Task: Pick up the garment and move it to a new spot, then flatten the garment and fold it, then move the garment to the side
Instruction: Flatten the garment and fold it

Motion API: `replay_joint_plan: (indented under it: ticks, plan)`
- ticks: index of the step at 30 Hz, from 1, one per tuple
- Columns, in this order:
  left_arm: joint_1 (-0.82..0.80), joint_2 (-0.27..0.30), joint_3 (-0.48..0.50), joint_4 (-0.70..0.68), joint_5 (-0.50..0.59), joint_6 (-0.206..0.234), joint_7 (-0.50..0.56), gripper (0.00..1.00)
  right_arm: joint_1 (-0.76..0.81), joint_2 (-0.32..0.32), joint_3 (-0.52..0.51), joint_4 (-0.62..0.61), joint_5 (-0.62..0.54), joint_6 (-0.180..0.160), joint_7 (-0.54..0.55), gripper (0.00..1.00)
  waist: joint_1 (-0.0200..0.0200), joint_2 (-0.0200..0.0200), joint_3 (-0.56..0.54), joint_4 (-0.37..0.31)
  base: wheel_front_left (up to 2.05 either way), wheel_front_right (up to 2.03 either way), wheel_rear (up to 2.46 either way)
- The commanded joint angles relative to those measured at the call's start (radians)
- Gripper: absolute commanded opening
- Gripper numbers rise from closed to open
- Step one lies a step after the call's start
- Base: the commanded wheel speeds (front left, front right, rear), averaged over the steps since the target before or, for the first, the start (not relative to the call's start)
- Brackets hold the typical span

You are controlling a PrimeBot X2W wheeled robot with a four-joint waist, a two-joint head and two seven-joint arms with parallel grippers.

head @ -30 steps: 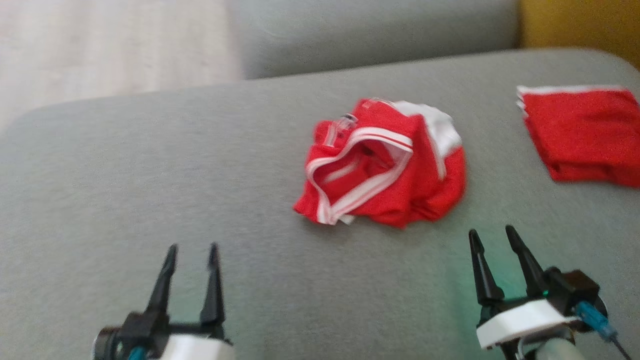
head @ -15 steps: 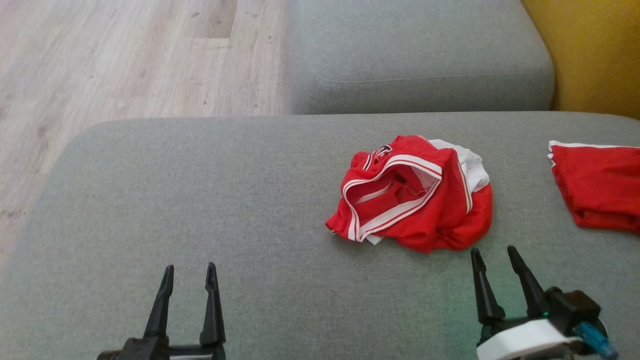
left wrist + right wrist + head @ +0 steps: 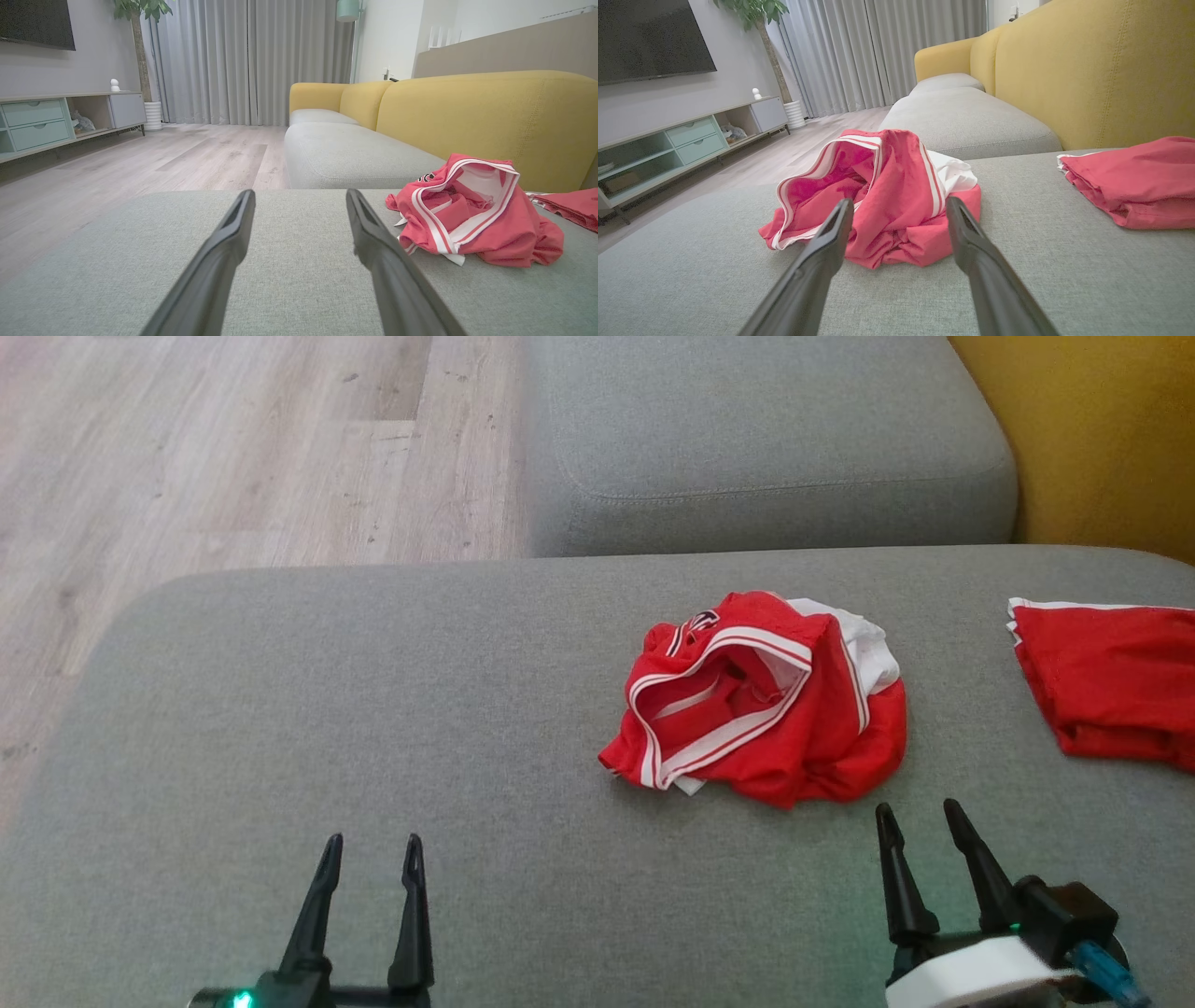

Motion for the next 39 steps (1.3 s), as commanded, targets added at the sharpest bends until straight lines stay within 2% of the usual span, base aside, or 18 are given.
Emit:
replay_joint_plan:
  ticks: [1, 15, 22, 25, 28, 33, 39]
  plan:
    - [-0.023, -0.006, 0.024, -0.028, 0.008, 0.0, -0.009, 1.0, -0.026, -0.004, 0.023, -0.037, -0.004, -0.001, -0.004, 1.0, 0.0, -0.0001, 0.0, 0.0, 0.0, 0.0, 0.0]
    - [-0.019, -0.006, 0.009, -0.02, 0.007, -0.009, -0.009, 1.0, -0.023, -0.003, 0.037, -0.038, -0.004, -0.001, -0.004, 1.0, 0.0, -0.0001, 0.001, -0.021, 0.0, 0.0, 0.0]
    - [-0.079, -0.006, -0.042, 0.005, -0.013, -0.044, -0.01, 1.0, -0.048, -0.008, 0.067, -0.053, -0.009, -0.001, -0.004, 1.0, 0.0, -0.0001, 0.04, -0.114, 0.0, 0.0, 0.0]
    - [-0.139, -0.006, -0.103, 0.047, -0.046, -0.097, -0.01, 1.0, -0.063, -0.015, 0.09, -0.059, -0.011, -0.001, -0.004, 1.0, 0.0, -0.0001, 0.063, -0.175, 0.0, 0.0, 0.0]
    - [-0.218, -0.006, -0.162, 0.1, -0.078, -0.129, -0.01, 1.0, -0.078, -0.022, 0.11, -0.066, -0.01, -0.001, -0.004, 1.0, 0.0, -0.0001, 0.088, -0.241, 0.0, 0.0, 0.0]
    - [-0.384, -0.006, -0.253, 0.229, -0.15, -0.154, -0.01, 1.0, -0.112, -0.025, 0.129, -0.085, -0.006, -0.001, -0.004, 1.0, 0.0, -0.0001, 0.166, -0.345, 0.0, 0.0, 0.0]
    - [-0.66, -0.006, -0.33, 0.443, -0.242, -0.169, 0.021, 1.0, -0.167, -0.013, 0.159, -0.121, 0.013, -0.001, -0.004, 1.0, 0.0, -0.0001, 0.303, -0.432, 0.0, 0.0, 0.0]
